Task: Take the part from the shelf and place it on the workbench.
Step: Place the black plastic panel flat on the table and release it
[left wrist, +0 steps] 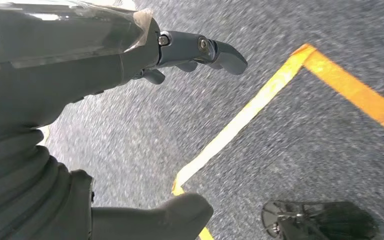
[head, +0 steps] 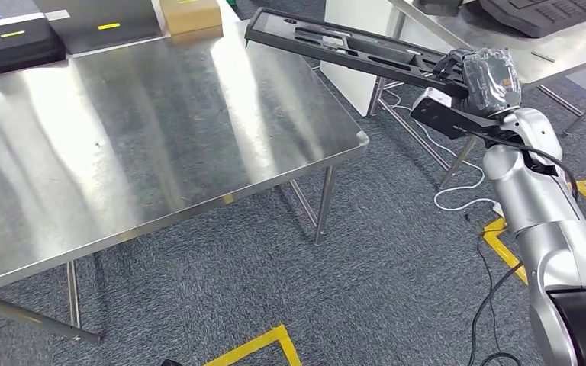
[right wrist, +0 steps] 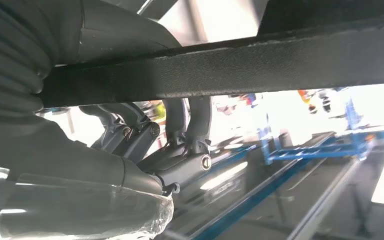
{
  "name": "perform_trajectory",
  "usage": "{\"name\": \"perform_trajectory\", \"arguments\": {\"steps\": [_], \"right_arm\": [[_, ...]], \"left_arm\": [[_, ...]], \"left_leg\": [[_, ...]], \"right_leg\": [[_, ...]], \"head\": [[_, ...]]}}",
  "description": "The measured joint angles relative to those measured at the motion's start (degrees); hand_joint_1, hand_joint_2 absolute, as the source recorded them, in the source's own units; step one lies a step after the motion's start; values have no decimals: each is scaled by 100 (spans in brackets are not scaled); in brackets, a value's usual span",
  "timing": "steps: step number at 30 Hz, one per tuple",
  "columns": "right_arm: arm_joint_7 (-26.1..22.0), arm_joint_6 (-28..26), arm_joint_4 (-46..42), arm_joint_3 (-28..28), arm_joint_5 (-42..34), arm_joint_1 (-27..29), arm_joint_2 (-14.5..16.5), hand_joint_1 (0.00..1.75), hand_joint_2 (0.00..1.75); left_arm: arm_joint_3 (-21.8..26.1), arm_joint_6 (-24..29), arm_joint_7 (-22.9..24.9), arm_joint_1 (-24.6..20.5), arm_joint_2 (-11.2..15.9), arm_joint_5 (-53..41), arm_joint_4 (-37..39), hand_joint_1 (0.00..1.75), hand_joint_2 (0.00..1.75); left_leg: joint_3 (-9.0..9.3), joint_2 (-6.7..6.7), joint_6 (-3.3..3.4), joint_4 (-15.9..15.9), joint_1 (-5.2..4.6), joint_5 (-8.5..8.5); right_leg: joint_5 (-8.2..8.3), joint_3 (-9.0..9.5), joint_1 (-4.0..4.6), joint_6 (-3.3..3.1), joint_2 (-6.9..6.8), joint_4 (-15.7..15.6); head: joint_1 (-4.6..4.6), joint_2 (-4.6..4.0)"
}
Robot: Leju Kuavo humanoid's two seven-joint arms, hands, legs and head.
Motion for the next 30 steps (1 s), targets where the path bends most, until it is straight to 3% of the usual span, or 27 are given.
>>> {"name": "perform_trajectory", "arguments": {"steps": [2,3,5,7,9,11,13,14,15,16,18,20,22,23,25,27,29,30], "right_arm": [[-4,0,-8,1,-20,14,-12,175,175],[-5,1,-11,4,-28,11,-11,175,175],[-5,2,-14,11,-46,10,-9,175,175],[2,1,-16,25,-56,11,15,175,175],[13,-3,-33,36,-60,12,43,175,175],[19,-4,-54,35,-66,13,44,175,175],[27,-3,-61,36,-69,28,37,175,175],[31,-3,-66,37,-68,43,35,175,175],[32,-2,-74,38,-68,58,35,175,175],[32,-2,-85,39,-68,67,35,175,175],[33,0,-114,38,-69,70,31,175,175],[33,1,-134,39,-73,62,19,175,175],[34,2,-154,51,-77,65,26,175,175],[34,2,-169,58,-78,73,31,175,175],[29,2,-190,69,-80,82,16,175,175],[25,4,-191,73,-88,106,-33,175,175],[33,9,-190,76,-90,147,-75,175,175],[38,12,-190,78,-89,160,-82,175,175]], "left_arm": [[1,-3,-3,4,-6,0,0,0,175],[0,-3,-4,2,-4,0,0,0,175],[1,2,-6,10,2,0,0,0,175],[1,10,-4,31,13,0,2,0,175],[0,16,2,46,20,-4,5,0,175],[0,15,8,40,18,-15,7,0,175],[-1,14,14,34,13,-36,7,0,175],[-1,14,17,35,11,-45,7,0,175],[-1,15,20,36,13,-50,8,0,175],[-1,15,21,35,16,-50,8,0,175],[-1,18,22,28,26,-50,9,0,175],[-1,19,20,19,29,-49,9,0,175],[1,18,11,16,27,-45,9,0,175],[1,18,5,21,23,-44,9,0,175],[2,18,-4,13,19,-42,9,0,175],[2,18,-7,-3,17,-42,9,0,175],[2,16,-4,-6,12,-42,9,0,175],[2,15,-2,-2,6,-42,9,0,175]], "left_leg": [[-8,-169,-33,27,9,-14],[-24,-246,-63,47,7,-24],[-68,-365,-130,71,1,-30],[-103,-422,-186,71,12,-20],[-187,-141,-247,235,1,-123],[-463,261,-297,813,-2,-427],[-831,387,-317,1513,27,-697],[-924,402,-315,1666,34,-707],[-900,413,-302,1594,35,-614],[-766,445,-276,1324,30,-448],[-358,681,-182,571,-28,-143],[-144,842,-106,175,-97,-61],[-122,722,-71,118,-114,-64],[-93,647,-52,78,-103,-45],[-24,496,2,-8,-60,4],[-11,333,31,-34,-29,25],[-12,147,34,-31,-20,27],[-12,51,31,-25,-17,27]], "right_leg": [[343,303,-58,115,150,-753],[467,464,-72,130,240,-1091],[544,611,-70,67,320,-1374],[554,624,-53,-40,193,-1381],[560,643,-59,-131,80,-1393],[547,664,-44,-201,-33,-1399],[525,677,-15,-239,-166,-1398],[514,684,-4,-251,-236,-1398],[503,696,6,-261,-303,-1398],[490,713,17,-267,-370,-1398],[448,757,58,-256,-501,-1396],[403,791,100,-209,-625,-1396],[371,826,135,-160,-762,-1416],[346,834,138,-136,-758,-1405],[184,719,120,-126,-481,-1112],[-84,380,66,-151,-126,-420],[-202,61,39,-115,-24,106],[-136,25,27,-65,-8,88]], "head": [[3,0],[7,0],[9,0],[9,0],[-16,0],[-51,0],[-58,0],[-61,0],[-61,0],[-61,0],[-60,0],[-52,0],[-45,0],[-46,0],[-36,0],[-13,0],[3,0],[5,0]]}}
